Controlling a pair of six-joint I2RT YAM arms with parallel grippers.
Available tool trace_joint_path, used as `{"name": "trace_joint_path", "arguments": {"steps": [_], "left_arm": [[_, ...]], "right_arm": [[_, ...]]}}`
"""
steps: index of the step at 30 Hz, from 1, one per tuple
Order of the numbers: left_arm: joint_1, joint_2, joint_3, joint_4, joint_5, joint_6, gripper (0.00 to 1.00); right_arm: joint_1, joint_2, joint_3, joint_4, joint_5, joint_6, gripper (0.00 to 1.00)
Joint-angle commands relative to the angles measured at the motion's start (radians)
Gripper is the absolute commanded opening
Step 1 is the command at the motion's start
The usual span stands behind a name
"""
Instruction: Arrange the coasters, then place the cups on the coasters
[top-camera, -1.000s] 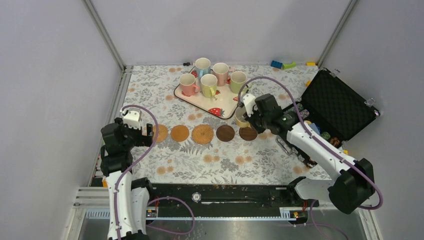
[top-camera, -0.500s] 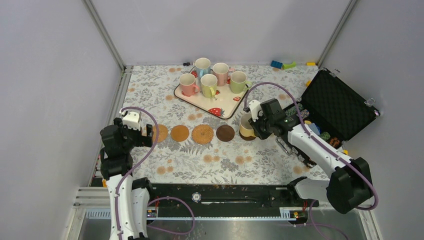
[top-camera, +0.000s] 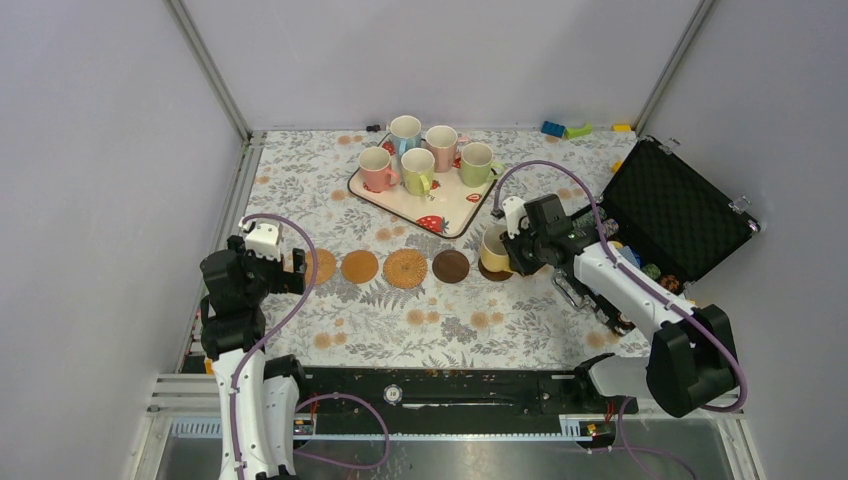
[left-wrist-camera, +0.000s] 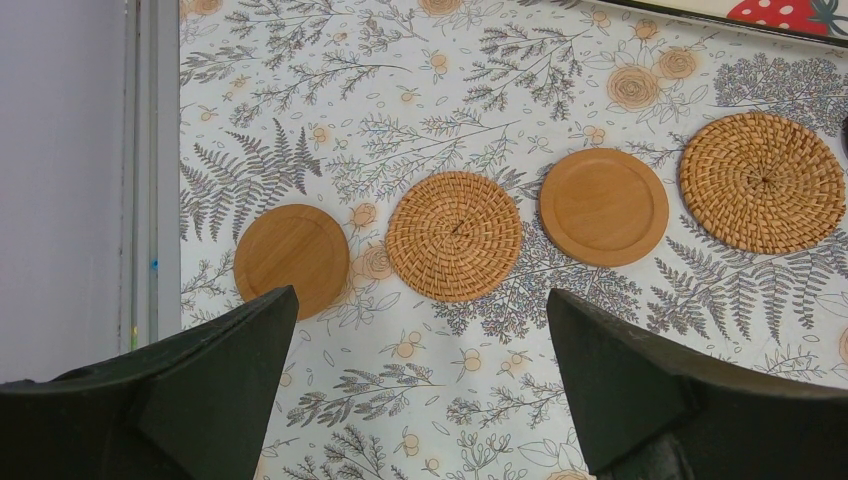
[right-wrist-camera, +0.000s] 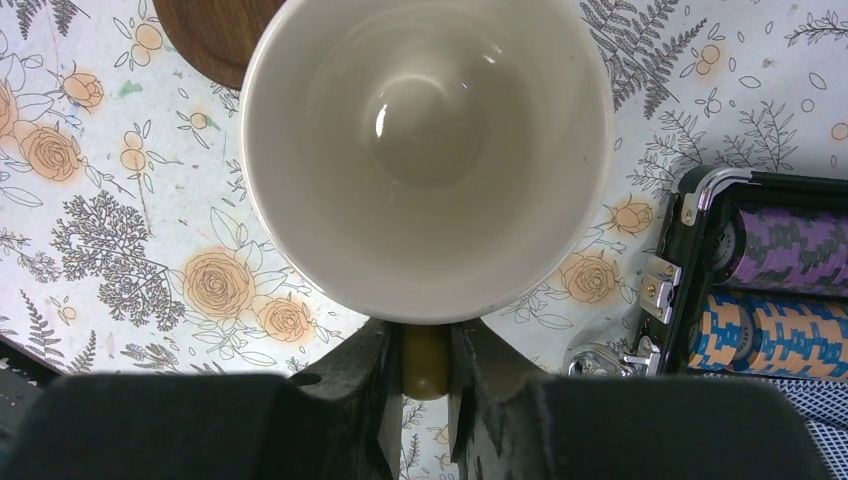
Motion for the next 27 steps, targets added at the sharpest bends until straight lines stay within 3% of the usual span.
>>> {"name": "trace_joint_path", "arguments": {"steps": [1,20,27], "left_arm": [[0.009,-0.009,0.002,0.031,0.028,0.010,0.99],[0.012,-0.011,-0.002,0.035,0.026,0.010,0.99],[0.014,-0.014,-0.001,0.035,0.026,0.010,0.99]], "right_arm": [[-0.009,0.002,0.008,0.087,-0.046,0.009,0.00],[-0.065,0.054,0.005,0.084,-0.078,0.038,0.00],[-0.065,0.072,0.021,0.064,-0.062,0.034,0.21]]}}
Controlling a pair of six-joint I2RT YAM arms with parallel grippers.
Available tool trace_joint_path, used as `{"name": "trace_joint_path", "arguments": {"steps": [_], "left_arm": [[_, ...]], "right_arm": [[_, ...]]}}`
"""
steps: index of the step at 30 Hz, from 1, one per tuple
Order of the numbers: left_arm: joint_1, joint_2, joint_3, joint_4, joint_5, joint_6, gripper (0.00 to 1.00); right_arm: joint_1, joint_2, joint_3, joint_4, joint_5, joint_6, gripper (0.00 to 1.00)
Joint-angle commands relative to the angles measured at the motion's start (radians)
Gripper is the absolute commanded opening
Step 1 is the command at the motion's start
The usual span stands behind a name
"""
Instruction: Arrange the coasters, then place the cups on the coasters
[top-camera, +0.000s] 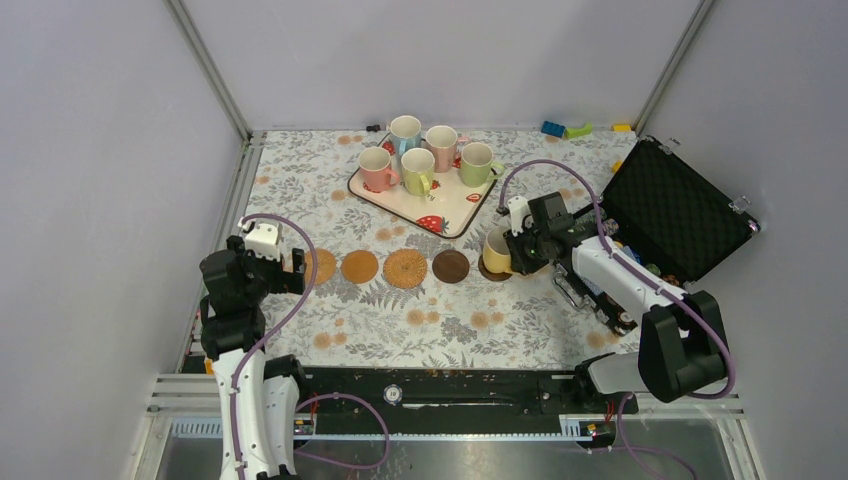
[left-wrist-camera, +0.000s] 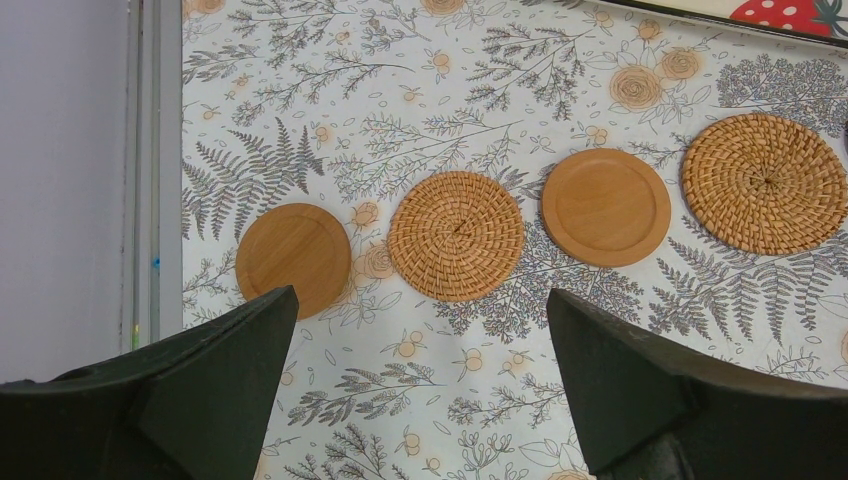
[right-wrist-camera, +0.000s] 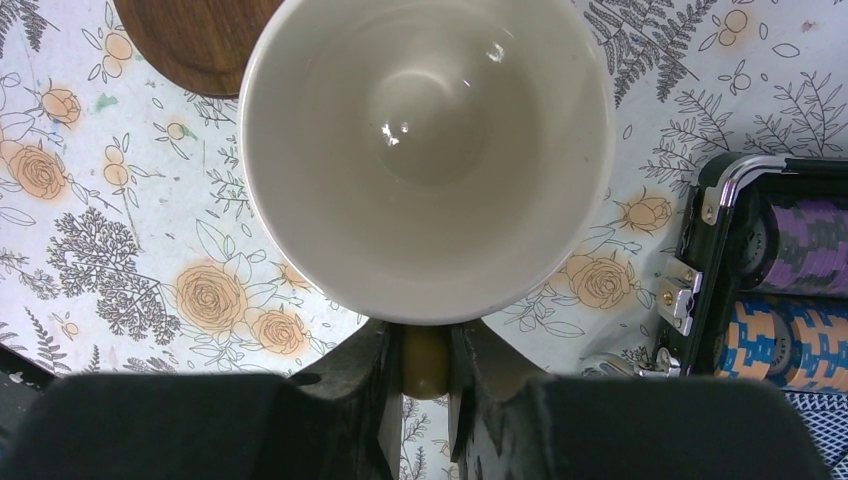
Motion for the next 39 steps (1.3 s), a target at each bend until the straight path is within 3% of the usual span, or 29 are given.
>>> {"name": "trace_joint_path", "arguments": {"steps": [1,4,8,17,26,33,39], "left_arm": [[0.008,-0.014,-0.001,0.035,0.026,0.010,0.99],[0.009,-0.015,-0.001,0.035,0.027,0.010,0.99],[0.011,-0.015,0.000,0.036,0.028,0.011,0.99],[0.010,-0.012,-0.001,0.035,0.032,0.011,0.99],[0.009,-0.011,-0.001,0.035,0.034,0.011,0.99],[0.009,-0.006,0.002,0.030,0.041,0.011,0.99],[0.010,0.013,0.004,0.026,0.070,0.021,0.99]], "right_arm": [[-0.002,0.000,0.027,0.039,-0.007,0.008,0.24],[-0.002,-0.003,0.028,0.036,-0.001,0.003,0.34],[-0.003,-0.019,0.038,0.014,-0.004,-0.009,0.60],[-0.003,-0.124,0.042,0.007,0.028,-0.034,0.89],[-0.003,-0.193,0.035,0.027,0.061,-0.042,0.99],[-0.004,-0.275,0.050,0.065,0.125,-0.034,1.00],[-0.004,-0.280,0.173,0.017,0.163,-0.037,1.00]]}}
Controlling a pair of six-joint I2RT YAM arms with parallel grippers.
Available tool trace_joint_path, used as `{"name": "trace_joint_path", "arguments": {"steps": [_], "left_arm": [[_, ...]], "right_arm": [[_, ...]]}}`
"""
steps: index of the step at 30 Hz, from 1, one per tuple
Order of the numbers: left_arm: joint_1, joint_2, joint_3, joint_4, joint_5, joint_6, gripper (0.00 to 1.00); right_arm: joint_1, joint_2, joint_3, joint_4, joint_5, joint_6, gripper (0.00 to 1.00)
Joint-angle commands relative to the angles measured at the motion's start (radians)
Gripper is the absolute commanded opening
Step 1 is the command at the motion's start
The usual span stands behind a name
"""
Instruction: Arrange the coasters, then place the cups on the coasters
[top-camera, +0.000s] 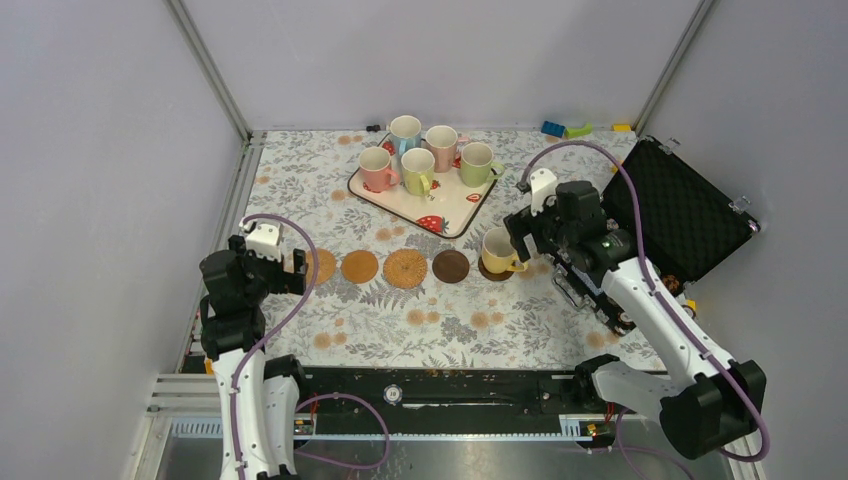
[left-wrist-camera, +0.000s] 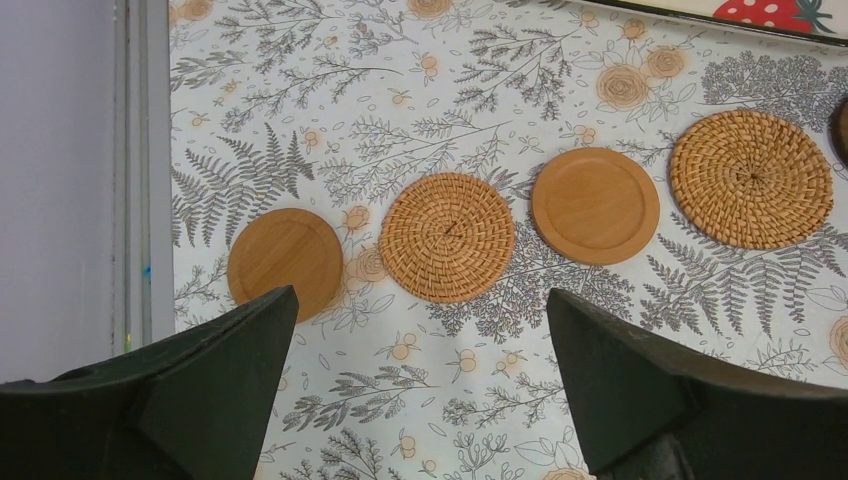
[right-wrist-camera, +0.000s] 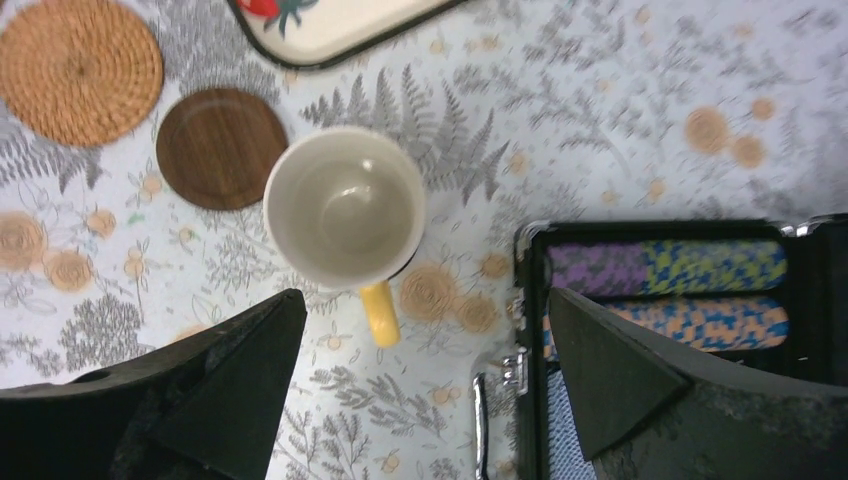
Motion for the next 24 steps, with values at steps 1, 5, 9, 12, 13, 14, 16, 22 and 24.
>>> {"name": "trace_joint_path", "arguments": {"steps": [1,5,9,12,13,14,16,22,24], "left_arm": [[0.008,0.021,0.003,0.030,0.051,0.017,0.99],[0.007,0.056,0.025,0.058,0.083,-0.004,0.99],[-0.051,0.177,0.142,0.059,0.131,-0.034,0.99],[-0.239,0.319,0.253,0.063,-0.026,-0.054,0.99],[-0.321,0.363,0.285,0.073,-0.106,-0.052,0.99],[-0.404,0.412,0.320,0.087,-0.173,-0.050,0.99],[-0.524,0.518,0.395,0.110,-0.245,-0.062,0.99],[-0.667,0.941,0.779,0.060,-0.393,-0.210,0.99],[-0.715,1.071,0.902,0.041,-0.538,-0.227,0.99]], "right_arm": [[-0.003,0.008,0.155,-0.026,0.053,-0.008,1.00],[-0.002,0.052,0.284,-0.140,0.057,0.012,1.00],[-0.003,0.048,0.354,-0.280,0.044,0.062,1.00],[-0.003,-0.002,0.309,-0.306,-0.013,0.081,1.00],[-0.003,-0.024,0.268,-0.305,-0.041,0.072,1.00],[-0.003,-0.047,0.232,-0.299,-0.071,0.053,1.00],[-0.003,-0.092,0.159,-0.286,-0.141,-0.005,0.99],[-0.003,-0.191,0.025,-0.264,-0.139,-0.055,1.00],[-0.002,-0.230,0.006,-0.260,-0.131,-0.074,1.00]]}}
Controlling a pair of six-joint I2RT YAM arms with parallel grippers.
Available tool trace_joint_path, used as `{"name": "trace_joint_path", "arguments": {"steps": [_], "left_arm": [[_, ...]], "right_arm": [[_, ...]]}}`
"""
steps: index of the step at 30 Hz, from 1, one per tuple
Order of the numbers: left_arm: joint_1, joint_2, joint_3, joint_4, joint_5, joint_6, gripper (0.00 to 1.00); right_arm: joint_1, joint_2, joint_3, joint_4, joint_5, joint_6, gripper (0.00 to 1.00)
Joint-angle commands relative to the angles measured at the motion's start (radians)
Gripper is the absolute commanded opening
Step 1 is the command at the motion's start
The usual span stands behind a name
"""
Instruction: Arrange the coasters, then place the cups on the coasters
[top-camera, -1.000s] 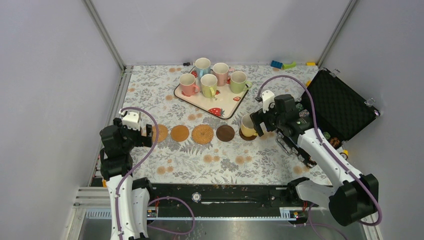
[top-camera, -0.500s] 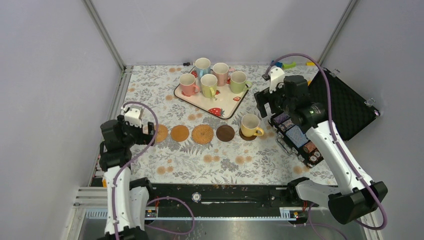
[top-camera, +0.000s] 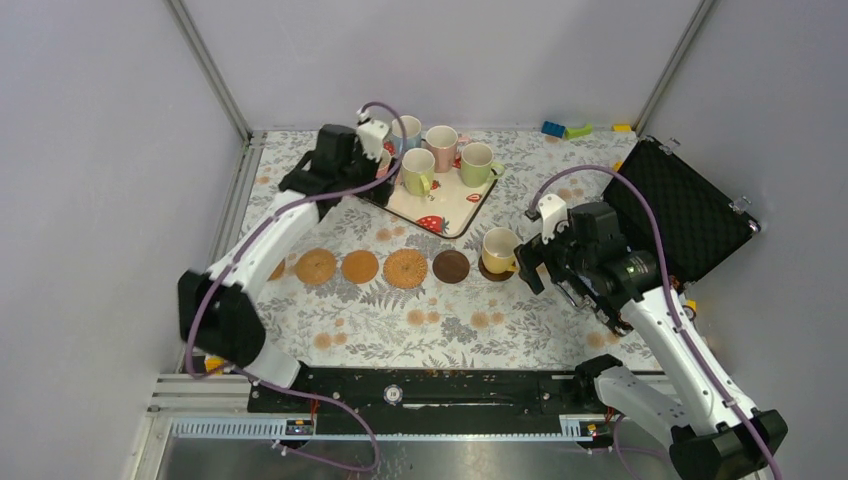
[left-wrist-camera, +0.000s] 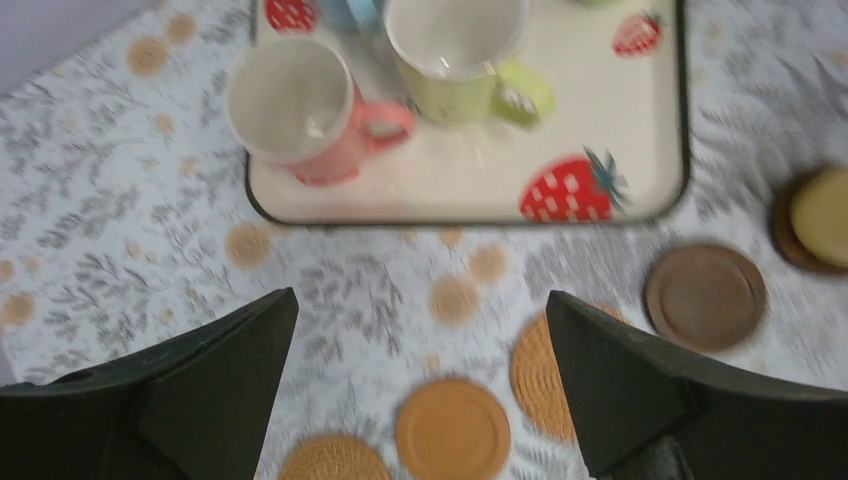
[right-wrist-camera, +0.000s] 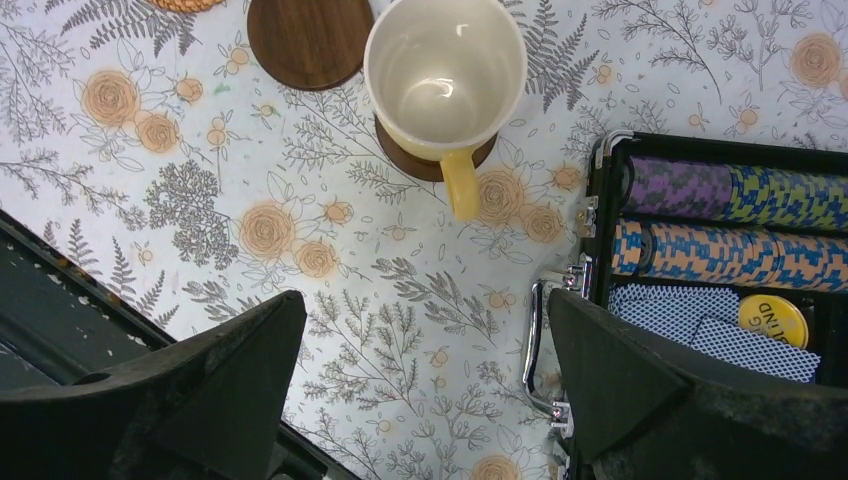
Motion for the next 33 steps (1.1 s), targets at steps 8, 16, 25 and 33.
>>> {"name": "trace_joint_path", "arguments": {"steps": [8,16,25,33], "left_arm": [[-0.105,0.613,0.670,-0.205,-0.557,-0.199,0.99],[-0.099,0.636,0.636,-0.127,-0.656,-0.194,0.99],[-0.086,0.709,0.636,-0.080,-0.638,-0.190,0.99],[-0.071,0.750,0.714,-0.072,-0.637,-0.177,0.99]], "right_arm": [[-0.074,-0.109,-0.086,0.082,-0.055,-0.064,1.00],[-0.081,-0.090,-0.100,0.109,-0.076,-0.056,1.00],[-0.081,-0.074,-0.105,0.114,-0.082,-0.057,1.00],[-0.084,-0.075,-0.107,0.113,-0.079,-0.057,1.00]]}}
